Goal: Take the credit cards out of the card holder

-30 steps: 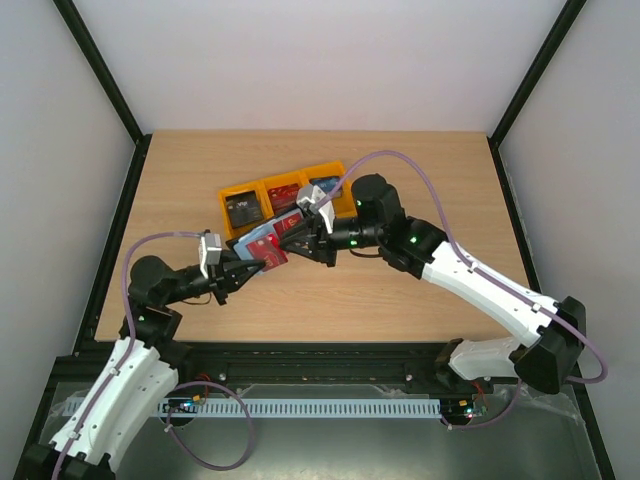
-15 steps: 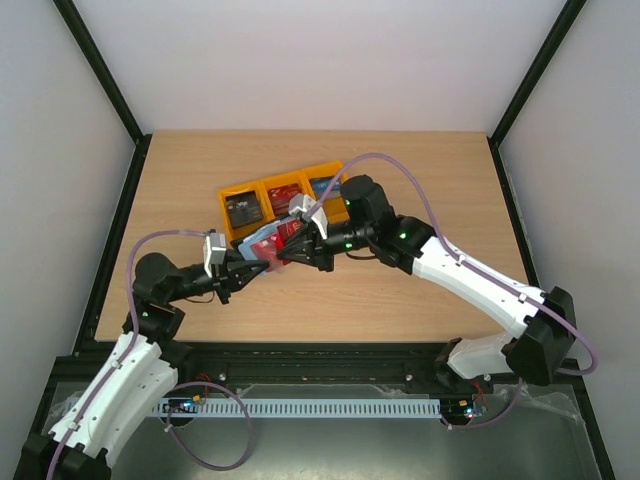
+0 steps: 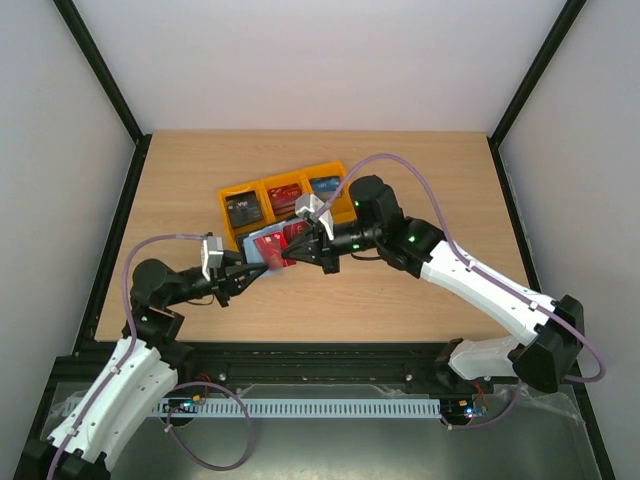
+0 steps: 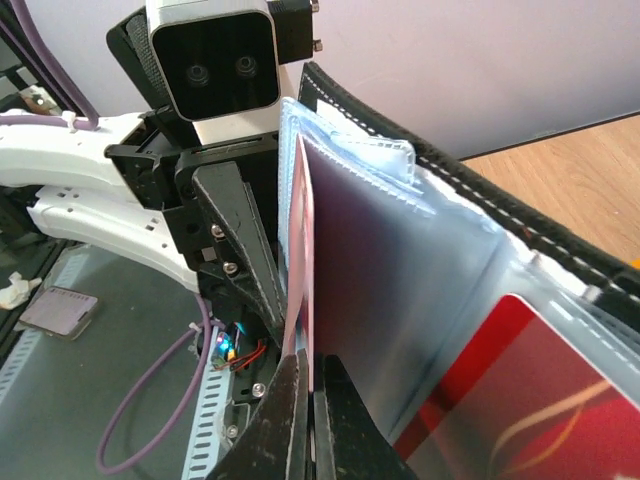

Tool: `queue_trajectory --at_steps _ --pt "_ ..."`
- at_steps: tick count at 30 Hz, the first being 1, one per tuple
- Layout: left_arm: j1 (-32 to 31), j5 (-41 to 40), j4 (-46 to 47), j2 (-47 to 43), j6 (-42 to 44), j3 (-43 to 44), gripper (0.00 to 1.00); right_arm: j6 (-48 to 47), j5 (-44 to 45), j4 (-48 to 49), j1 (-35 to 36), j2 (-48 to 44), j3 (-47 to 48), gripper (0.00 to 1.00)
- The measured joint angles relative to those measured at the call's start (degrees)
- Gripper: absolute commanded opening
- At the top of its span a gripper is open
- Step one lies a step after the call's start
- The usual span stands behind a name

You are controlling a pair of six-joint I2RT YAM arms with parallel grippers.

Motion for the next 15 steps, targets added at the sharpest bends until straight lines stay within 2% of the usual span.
queue_trajectory --at_steps 3,10,15 --pt "0.00 -0.35 0.37 -0.17 -0.46 -0.44 0.03 -0.02 0.61 -0.02 -0.11 -0.22 0.00 0.02" --pt "-0.04 -1.25 0.33 -0.39 -1.57 -1.11 0.02 -1.11 2.58 -1.77 -0.33 -0.24 0.07 0.02" --pt "-0.04 -5.86 0.02 -1.66 -4.50 -2.80 0.02 -1.33 6.38 -4.61 -2.43 -2.14 0.04 0.02"
